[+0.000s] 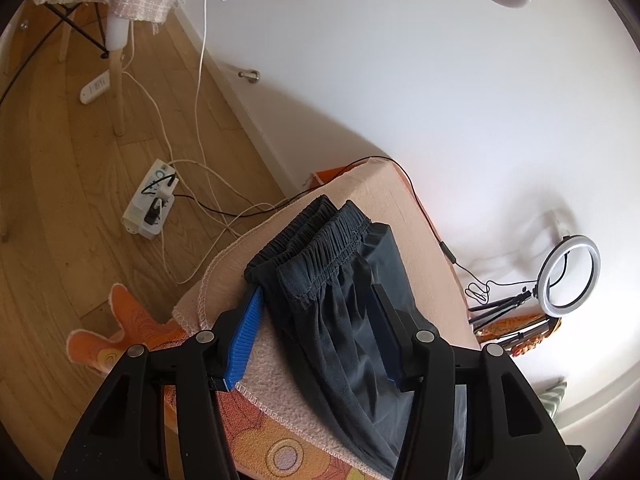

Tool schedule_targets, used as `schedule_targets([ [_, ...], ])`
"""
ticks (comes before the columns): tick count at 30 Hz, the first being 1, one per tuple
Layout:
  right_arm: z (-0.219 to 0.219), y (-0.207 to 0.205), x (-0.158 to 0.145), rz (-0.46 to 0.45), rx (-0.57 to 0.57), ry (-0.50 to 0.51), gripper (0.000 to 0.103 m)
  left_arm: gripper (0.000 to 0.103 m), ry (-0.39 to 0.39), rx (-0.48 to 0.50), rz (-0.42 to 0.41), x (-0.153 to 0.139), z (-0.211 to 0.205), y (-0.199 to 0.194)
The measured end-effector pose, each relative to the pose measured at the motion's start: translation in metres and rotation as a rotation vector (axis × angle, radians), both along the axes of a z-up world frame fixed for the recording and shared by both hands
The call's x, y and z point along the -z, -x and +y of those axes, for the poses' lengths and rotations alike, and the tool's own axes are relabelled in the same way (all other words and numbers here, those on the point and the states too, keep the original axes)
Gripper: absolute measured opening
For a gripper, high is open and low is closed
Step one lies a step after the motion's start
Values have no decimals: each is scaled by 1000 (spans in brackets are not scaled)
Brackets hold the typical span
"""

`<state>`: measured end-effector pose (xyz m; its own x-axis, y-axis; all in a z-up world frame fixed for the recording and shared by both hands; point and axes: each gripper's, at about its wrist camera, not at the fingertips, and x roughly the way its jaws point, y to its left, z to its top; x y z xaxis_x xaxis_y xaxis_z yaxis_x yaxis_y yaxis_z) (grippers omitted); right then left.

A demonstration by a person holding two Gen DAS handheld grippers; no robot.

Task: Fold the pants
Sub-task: 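Lift the waistband with the left gripper while the right gripper hovers open, then grasp the elastic waistband with the right gripper while the left gripper releases it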

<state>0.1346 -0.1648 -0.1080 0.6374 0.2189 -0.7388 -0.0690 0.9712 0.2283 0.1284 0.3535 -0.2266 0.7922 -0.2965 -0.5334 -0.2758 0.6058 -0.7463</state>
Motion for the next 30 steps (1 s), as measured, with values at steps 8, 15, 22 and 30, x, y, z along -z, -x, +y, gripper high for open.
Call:
schedule_targets([
  [8, 20, -6, -2, -7, -41, 13, 48, 30, -47, -38, 9, -3, -2, -20],
  [15, 19, -5, -4, -9, -39, 8, 48, 22, -187, -16, -42, -18, -21, -18],
  [22, 20, -12, 0, 4, -36, -49, 48, 21, -402, 71, -131, -58, -64, -12],
  [30, 43, -49, 8, 39, -99, -169, 49, 21, -563, 254, -245, -84, -143, 0],
])
